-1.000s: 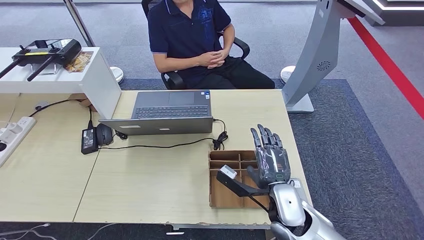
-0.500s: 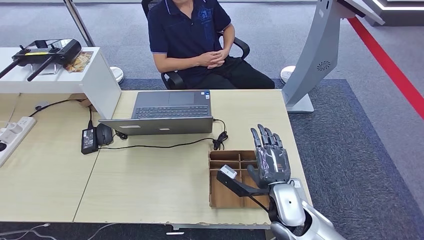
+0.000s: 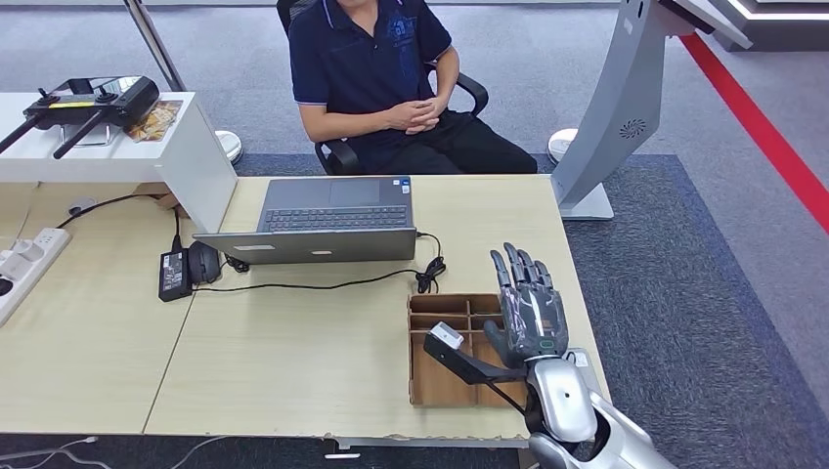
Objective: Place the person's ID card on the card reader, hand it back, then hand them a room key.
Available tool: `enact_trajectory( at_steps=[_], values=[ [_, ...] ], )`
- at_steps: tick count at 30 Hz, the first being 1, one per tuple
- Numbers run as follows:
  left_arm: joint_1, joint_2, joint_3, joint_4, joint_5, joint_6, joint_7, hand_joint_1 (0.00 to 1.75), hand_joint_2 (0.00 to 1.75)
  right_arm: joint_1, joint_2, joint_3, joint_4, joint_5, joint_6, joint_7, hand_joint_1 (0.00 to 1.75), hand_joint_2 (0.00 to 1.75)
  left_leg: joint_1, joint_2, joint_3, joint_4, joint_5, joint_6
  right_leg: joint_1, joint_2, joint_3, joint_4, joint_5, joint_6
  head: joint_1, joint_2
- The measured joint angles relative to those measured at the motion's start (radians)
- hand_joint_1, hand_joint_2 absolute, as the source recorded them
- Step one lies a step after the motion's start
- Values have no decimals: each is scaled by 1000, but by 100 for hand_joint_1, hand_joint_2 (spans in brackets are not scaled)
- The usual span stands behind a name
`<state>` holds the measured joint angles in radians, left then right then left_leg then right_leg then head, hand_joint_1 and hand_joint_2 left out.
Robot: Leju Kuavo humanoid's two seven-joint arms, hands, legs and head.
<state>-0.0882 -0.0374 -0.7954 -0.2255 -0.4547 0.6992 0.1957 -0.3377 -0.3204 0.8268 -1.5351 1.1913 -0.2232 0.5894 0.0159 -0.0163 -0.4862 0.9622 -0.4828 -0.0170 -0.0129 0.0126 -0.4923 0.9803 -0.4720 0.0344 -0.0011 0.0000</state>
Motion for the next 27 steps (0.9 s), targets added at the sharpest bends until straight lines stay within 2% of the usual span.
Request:
enact_trajectory(
  at_steps=[9, 27],
  values=[
    [0, 0, 0, 0, 0, 0, 0, 0, 0, 0, 0, 0, 0, 0, 0, 0, 27, 175, 0, 0, 0, 0, 0, 0, 0, 0, 0, 0, 0, 0, 0, 0],
    [0, 0, 0, 0, 7, 0, 0, 0, 0, 0, 0, 3, 10, -11, 15, 0, 28, 175, 0, 0, 0, 0, 0, 0, 0, 0, 0, 0, 0, 0, 0, 0]
  ],
)
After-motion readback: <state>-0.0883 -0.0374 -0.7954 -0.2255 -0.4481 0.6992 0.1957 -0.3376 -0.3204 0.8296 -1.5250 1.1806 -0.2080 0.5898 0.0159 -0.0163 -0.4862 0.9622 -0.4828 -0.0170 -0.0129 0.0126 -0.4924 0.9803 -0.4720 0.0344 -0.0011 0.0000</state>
